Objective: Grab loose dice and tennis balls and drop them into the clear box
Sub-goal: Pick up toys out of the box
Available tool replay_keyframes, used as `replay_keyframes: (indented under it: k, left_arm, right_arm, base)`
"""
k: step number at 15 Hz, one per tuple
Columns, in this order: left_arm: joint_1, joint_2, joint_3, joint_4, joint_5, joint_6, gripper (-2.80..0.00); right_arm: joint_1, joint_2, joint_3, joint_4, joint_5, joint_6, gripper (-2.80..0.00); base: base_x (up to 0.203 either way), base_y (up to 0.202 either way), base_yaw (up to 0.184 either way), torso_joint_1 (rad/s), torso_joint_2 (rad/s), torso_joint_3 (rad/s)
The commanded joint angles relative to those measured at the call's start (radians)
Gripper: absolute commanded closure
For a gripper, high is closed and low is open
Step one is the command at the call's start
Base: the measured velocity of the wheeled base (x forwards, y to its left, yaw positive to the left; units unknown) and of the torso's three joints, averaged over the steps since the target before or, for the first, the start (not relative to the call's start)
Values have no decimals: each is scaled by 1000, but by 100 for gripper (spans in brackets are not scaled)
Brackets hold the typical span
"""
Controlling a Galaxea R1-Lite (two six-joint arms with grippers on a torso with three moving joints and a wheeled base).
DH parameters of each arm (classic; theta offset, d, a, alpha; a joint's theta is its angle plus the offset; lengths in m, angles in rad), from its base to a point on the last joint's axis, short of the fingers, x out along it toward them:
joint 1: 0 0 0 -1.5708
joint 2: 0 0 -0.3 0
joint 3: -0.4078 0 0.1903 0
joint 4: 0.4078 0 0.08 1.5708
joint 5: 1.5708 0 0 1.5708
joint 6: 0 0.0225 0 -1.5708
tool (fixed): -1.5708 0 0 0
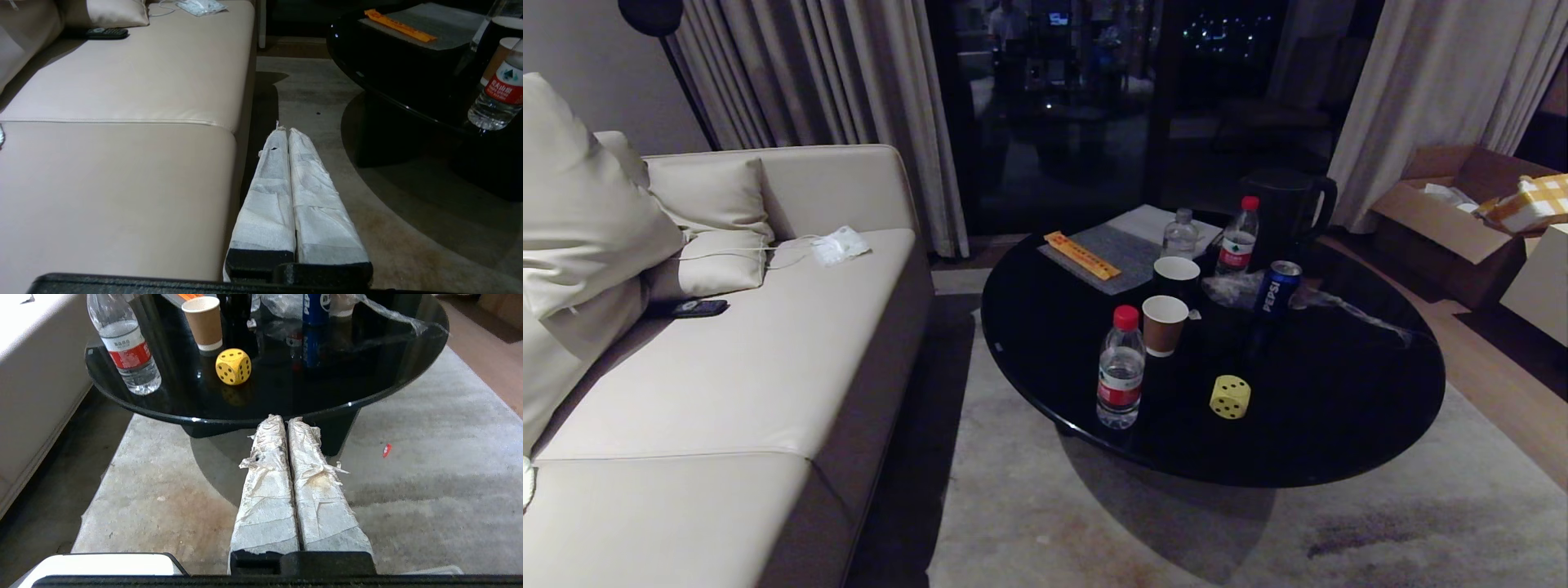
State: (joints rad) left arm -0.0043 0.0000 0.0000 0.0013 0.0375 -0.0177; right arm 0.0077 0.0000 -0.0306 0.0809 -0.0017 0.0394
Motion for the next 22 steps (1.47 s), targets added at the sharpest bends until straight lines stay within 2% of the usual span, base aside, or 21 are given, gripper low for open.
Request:
replay_keyframes:
  k: [1, 13, 18, 22]
  left_arm:
    - [0, 2, 2, 0, 1, -1, 0]
    - [0, 2, 2, 0, -1, 4, 0]
    - [0, 2, 2, 0, 1, 2, 0]
    - [0, 2, 2, 0, 1, 1, 0]
  right_arm:
    - [0, 2, 0, 0, 0, 1, 0]
    - [0, 2, 0, 0, 0, 1, 0]
    - [0, 1, 0, 0, 0, 1, 0]
    - [0, 1, 0, 0, 0, 1, 0]
  base:
    - [59, 0, -1, 1, 5, 1]
    - [174, 0, 0, 2, 5, 1]
    - [14, 0, 1, 1, 1, -7]
    - [0, 0, 0, 1, 2, -159]
